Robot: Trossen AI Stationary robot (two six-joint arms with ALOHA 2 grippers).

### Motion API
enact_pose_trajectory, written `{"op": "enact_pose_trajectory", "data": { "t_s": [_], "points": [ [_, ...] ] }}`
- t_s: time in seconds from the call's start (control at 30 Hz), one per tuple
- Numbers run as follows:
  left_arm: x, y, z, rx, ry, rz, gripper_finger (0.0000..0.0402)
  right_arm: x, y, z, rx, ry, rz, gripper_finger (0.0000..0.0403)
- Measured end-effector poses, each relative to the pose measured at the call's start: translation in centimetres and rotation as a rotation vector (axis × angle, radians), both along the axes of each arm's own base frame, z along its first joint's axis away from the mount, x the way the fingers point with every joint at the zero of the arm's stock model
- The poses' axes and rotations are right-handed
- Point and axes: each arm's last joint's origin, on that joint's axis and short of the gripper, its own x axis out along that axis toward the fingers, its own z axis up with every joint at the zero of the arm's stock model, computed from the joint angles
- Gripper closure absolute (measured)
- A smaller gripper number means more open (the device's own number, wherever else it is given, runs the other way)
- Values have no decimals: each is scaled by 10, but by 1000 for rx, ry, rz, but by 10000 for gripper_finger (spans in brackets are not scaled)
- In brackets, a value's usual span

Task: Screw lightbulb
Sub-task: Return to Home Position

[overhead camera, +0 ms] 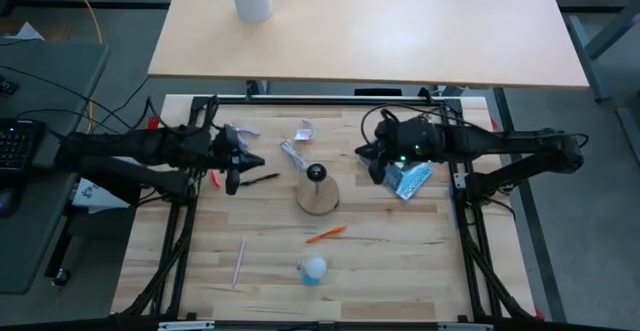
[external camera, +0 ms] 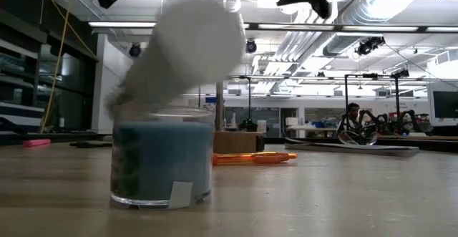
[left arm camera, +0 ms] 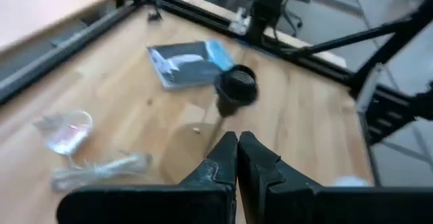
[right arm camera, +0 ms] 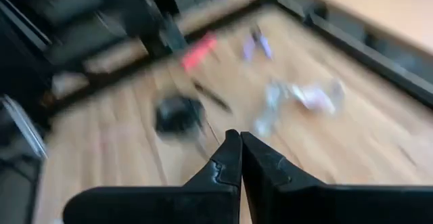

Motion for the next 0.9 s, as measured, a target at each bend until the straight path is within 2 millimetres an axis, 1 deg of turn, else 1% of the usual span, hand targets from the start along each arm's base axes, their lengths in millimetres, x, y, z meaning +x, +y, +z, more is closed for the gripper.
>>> {"op": "enact_pose_trajectory", "data": {
  "t_s": [0.1, 0.2, 0.23, 0.33, 0.47, 0.53, 0.63, 0.73, 0.83, 0.9],
  "points": [
    [-6, -10, -4, -44, 46, -40, 402, -15, 5, -6, 40, 121, 0, 403],
    [-6, -20, -7, -28, 79, -79, 402, -28, 17, -17, 85, 273, 0, 403],
    [-7, -22, -8, -17, 91, -82, 401, -30, 21, -18, 93, 290, -16, 403],
    [-8, -27, -9, 25, 97, -93, 401, -35, 33, -19, 101, 307, -59, 403],
    [-9, -30, -10, 40, 103, -104, 401, -35, 47, -20, 105, 258, -109, 403],
    [-10, -33, -10, 29, 104, -114, 402, -36, 51, -26, 130, 251, -121, 403],
    [-11, -39, -10, 11, 94, -135, 402, -38, 56, -40, 167, 286, -126, 403],
    [-8, -47, -18, -19, 19, -126, 402, -42, 62, -56, 210, 319, -118, 403],
    [0, -57, -34, -52, -129, -125, 401, -42, 66, -65, 244, 309, -101, 403],
    [7, -62, -51, -67, -228, -128, 402, -42, 67, -68, 254, 284, -91, 403]
  ]
}}
